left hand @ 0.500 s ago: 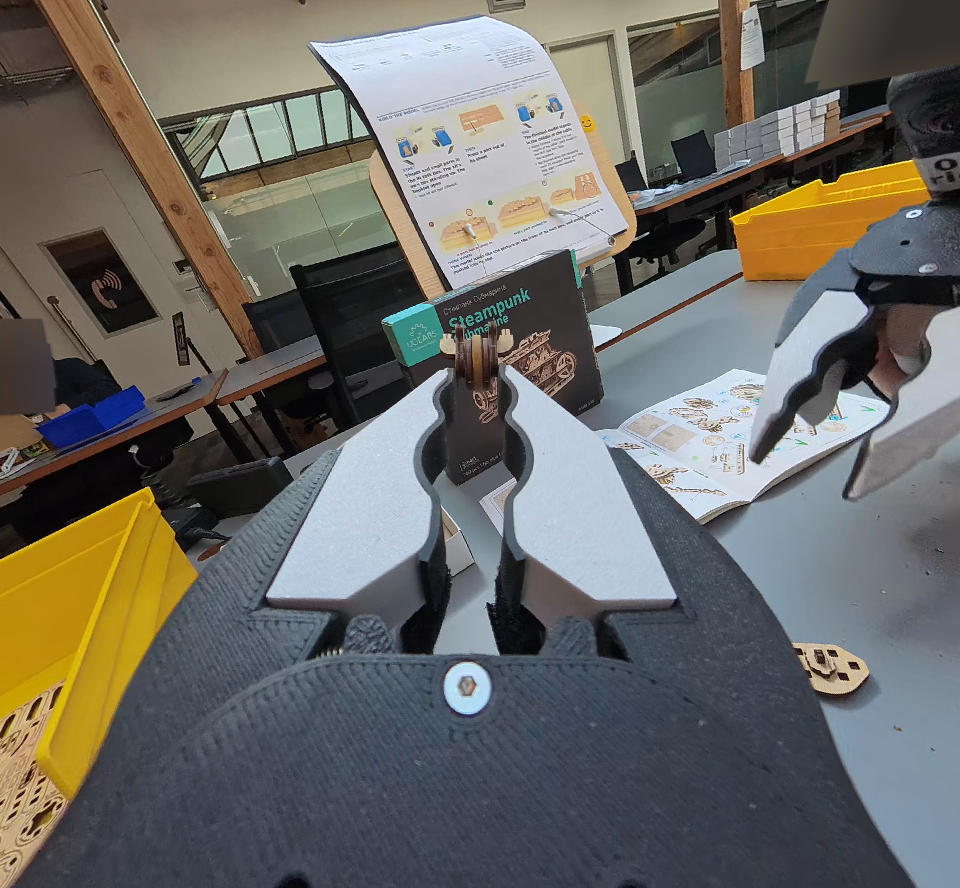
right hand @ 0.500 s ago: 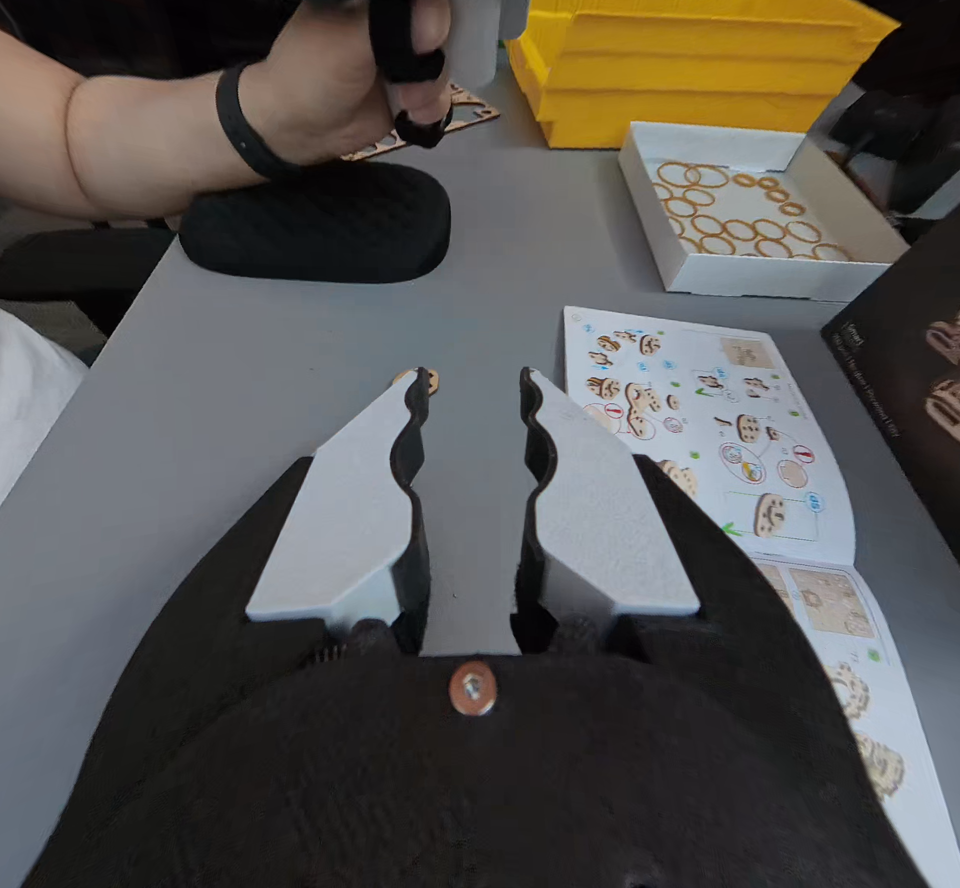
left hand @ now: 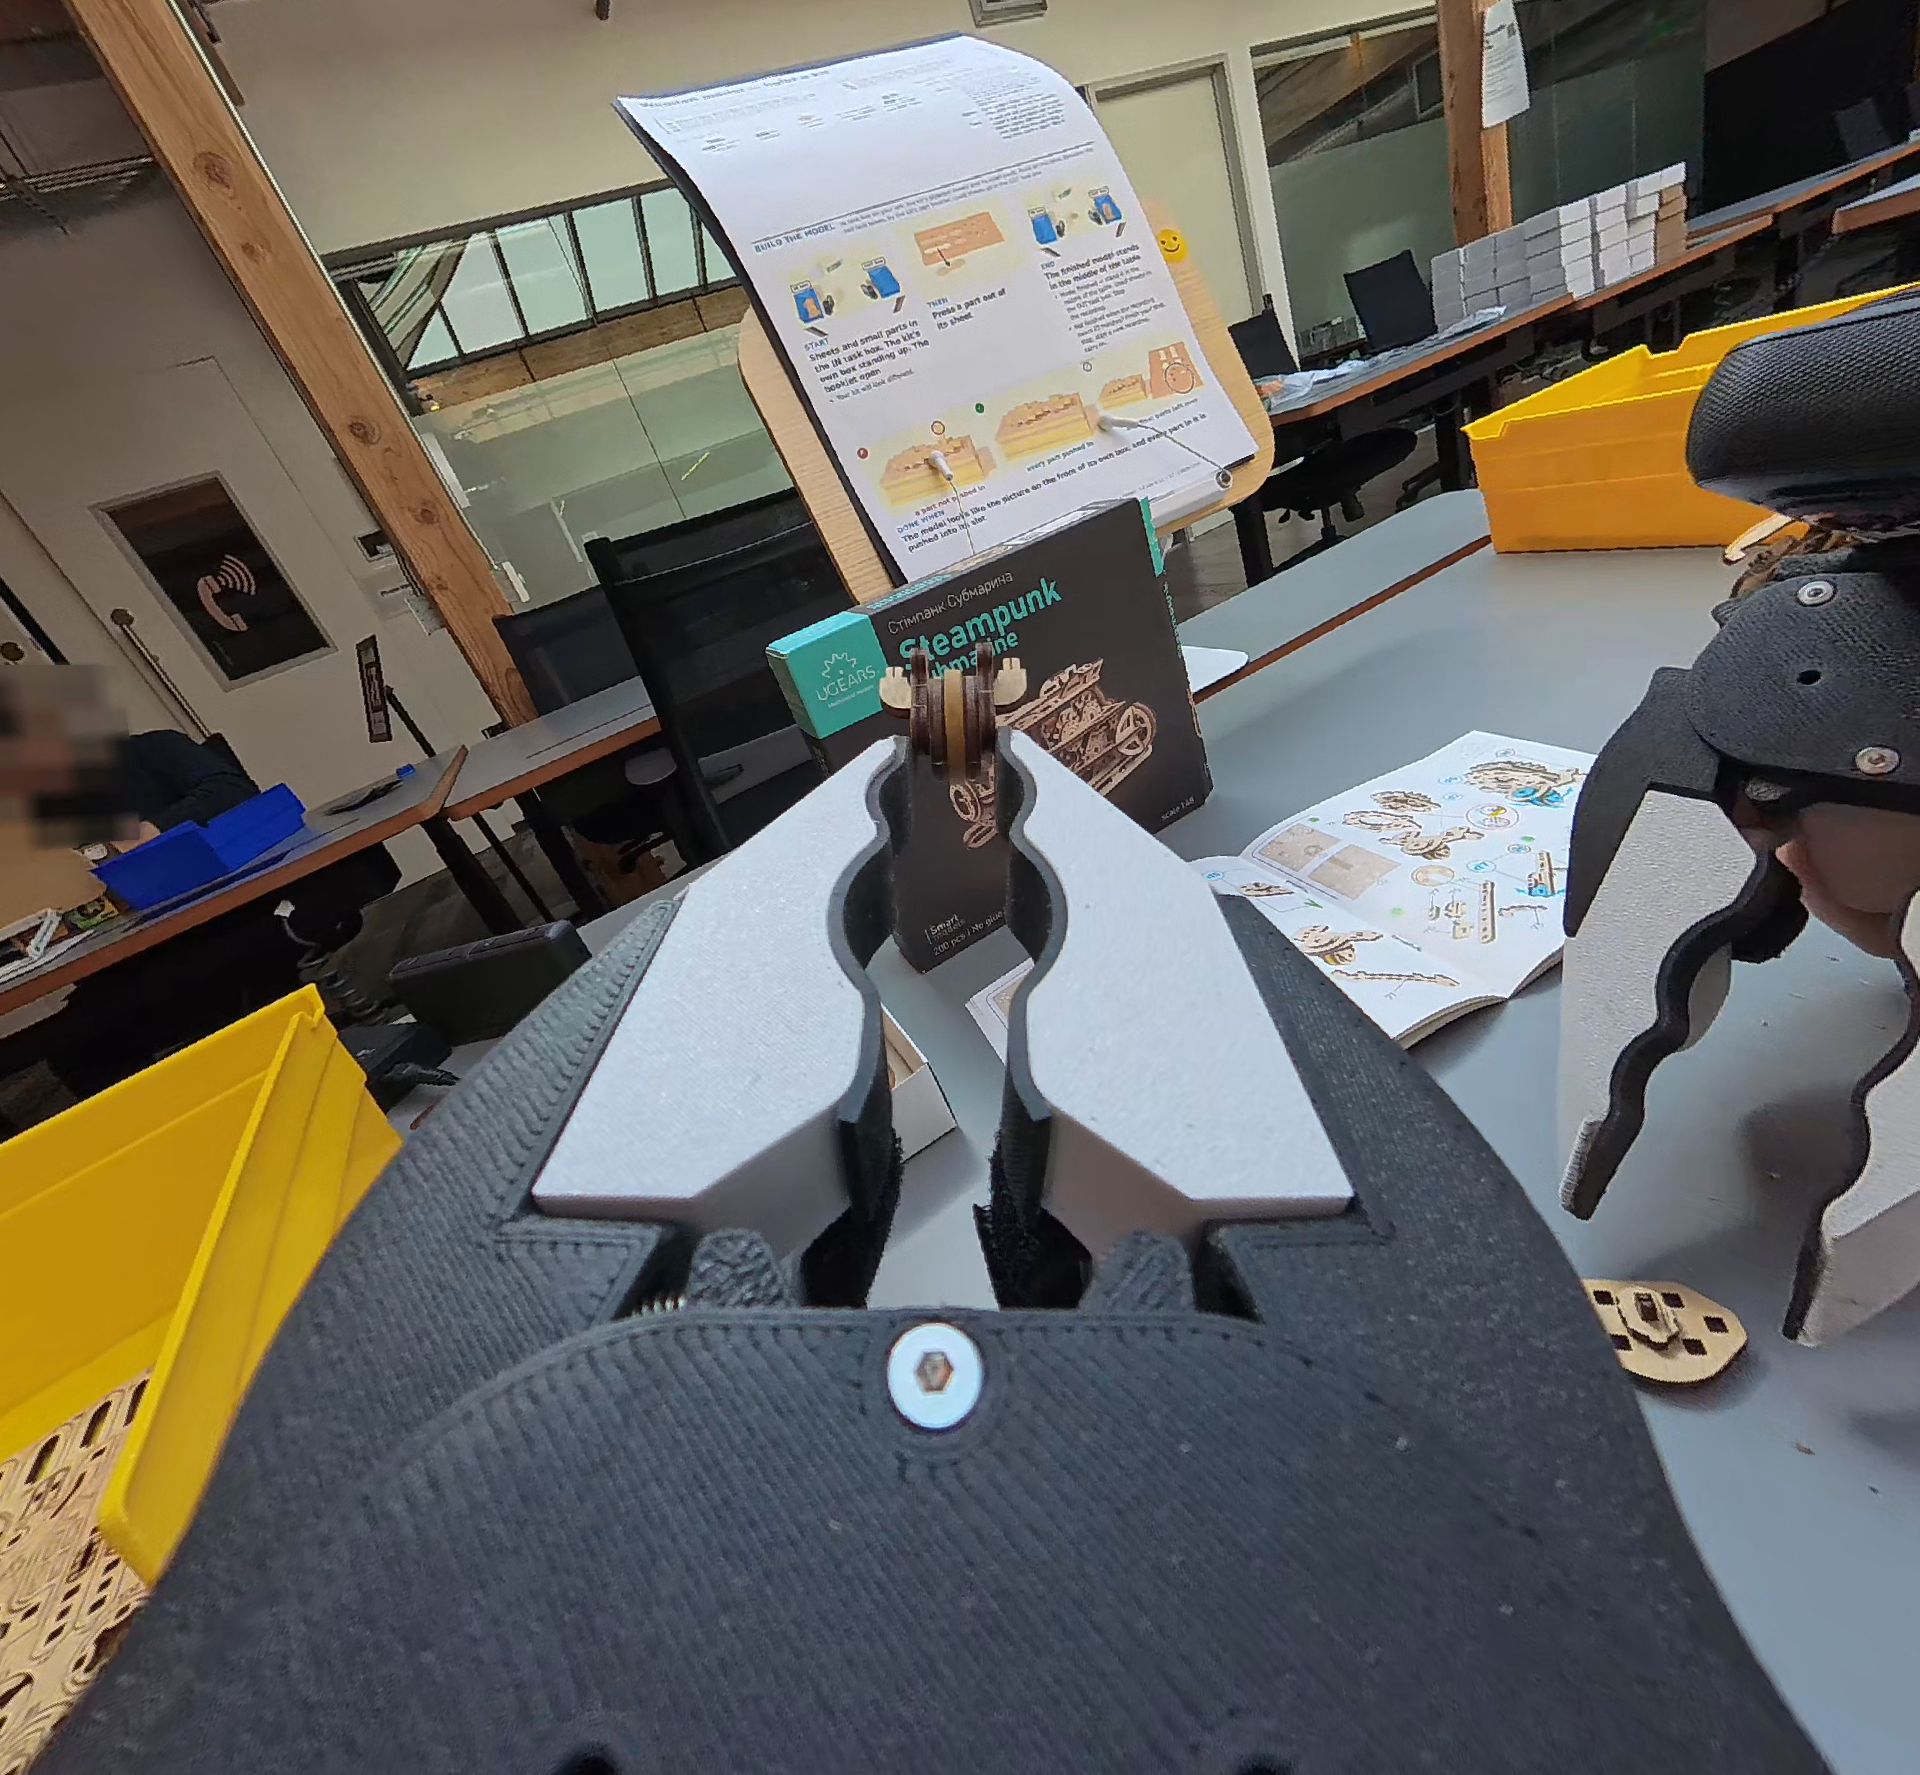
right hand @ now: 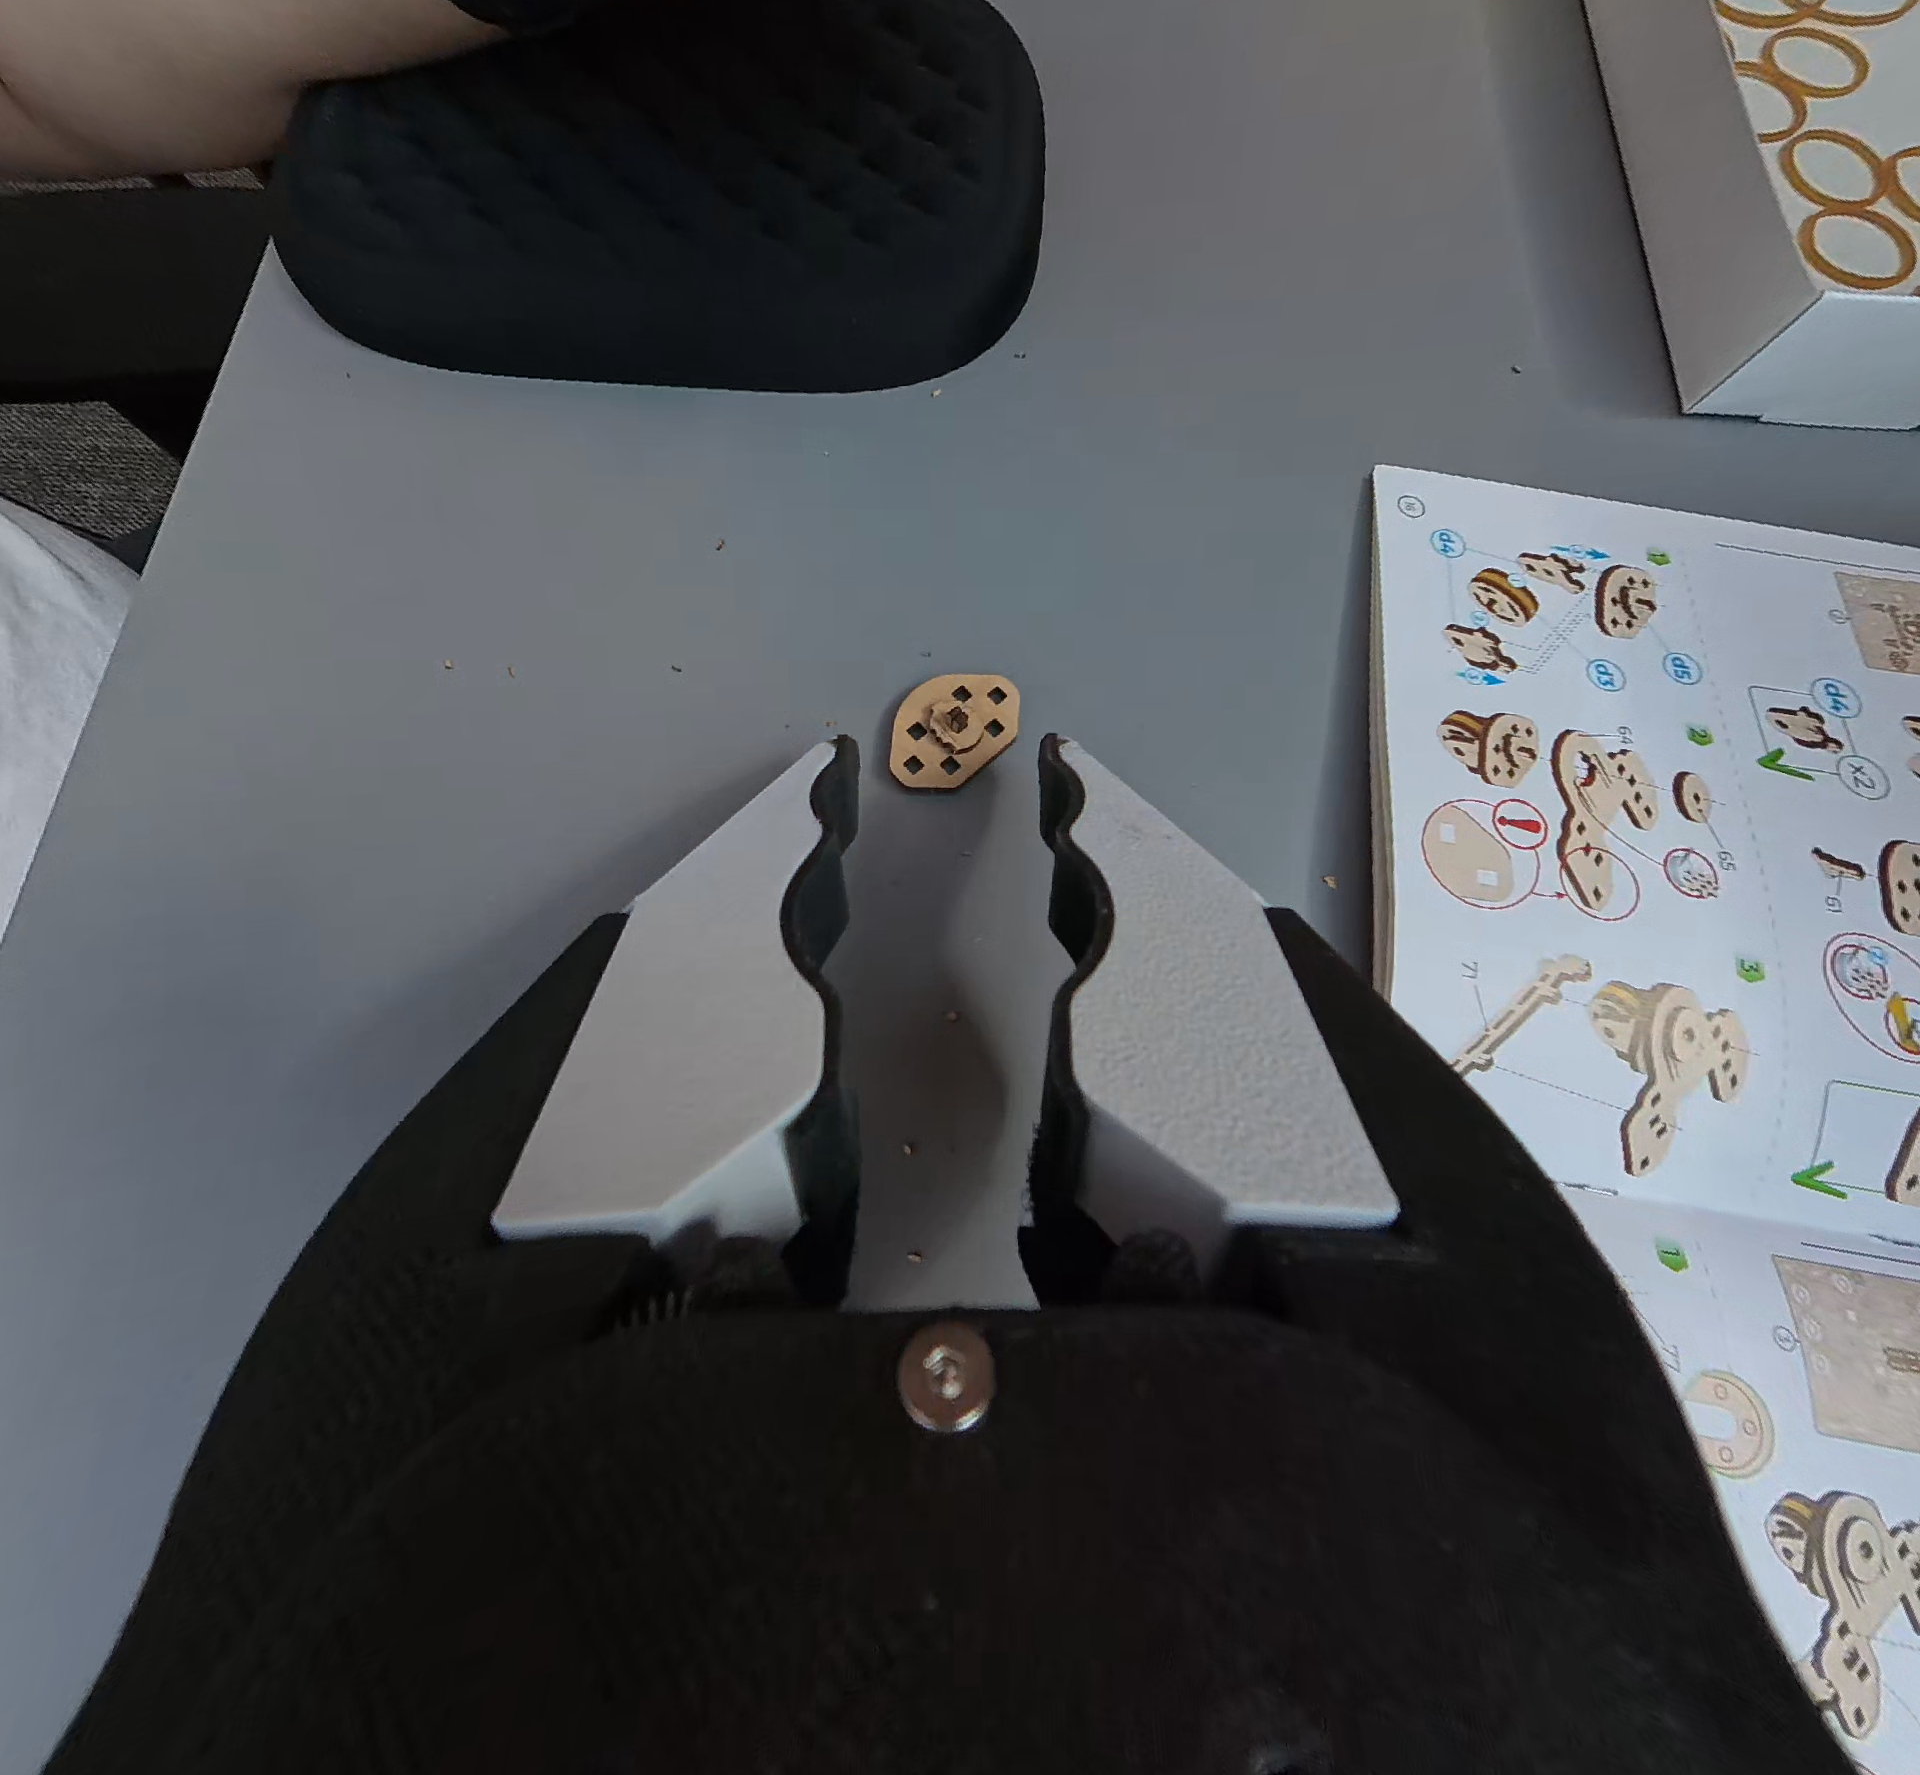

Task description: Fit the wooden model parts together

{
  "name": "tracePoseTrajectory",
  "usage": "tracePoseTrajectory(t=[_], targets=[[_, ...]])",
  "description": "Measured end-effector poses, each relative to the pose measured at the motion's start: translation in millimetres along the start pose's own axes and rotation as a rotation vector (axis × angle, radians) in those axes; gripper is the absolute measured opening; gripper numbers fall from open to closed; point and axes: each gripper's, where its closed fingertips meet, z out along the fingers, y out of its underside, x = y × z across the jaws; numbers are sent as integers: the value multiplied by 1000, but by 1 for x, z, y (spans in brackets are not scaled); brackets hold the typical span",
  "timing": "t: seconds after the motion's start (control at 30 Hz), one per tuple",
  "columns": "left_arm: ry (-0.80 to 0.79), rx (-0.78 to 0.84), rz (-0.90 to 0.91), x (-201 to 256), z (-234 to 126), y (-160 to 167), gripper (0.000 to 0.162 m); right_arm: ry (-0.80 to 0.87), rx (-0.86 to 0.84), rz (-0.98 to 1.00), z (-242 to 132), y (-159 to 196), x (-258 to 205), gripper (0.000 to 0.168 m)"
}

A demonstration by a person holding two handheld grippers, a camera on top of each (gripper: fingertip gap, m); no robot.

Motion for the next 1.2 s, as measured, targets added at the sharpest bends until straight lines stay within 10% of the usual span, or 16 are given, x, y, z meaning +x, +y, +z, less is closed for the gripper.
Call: tracePoseTrajectory(t=[0.77,1.2], targets=[[17,-6,-22,1,1,1,13,138,53,-84,-20,-6,24,29],[8,10,-29,-1,0,-2,13,758,880,-56,-204,-76,85,31]])
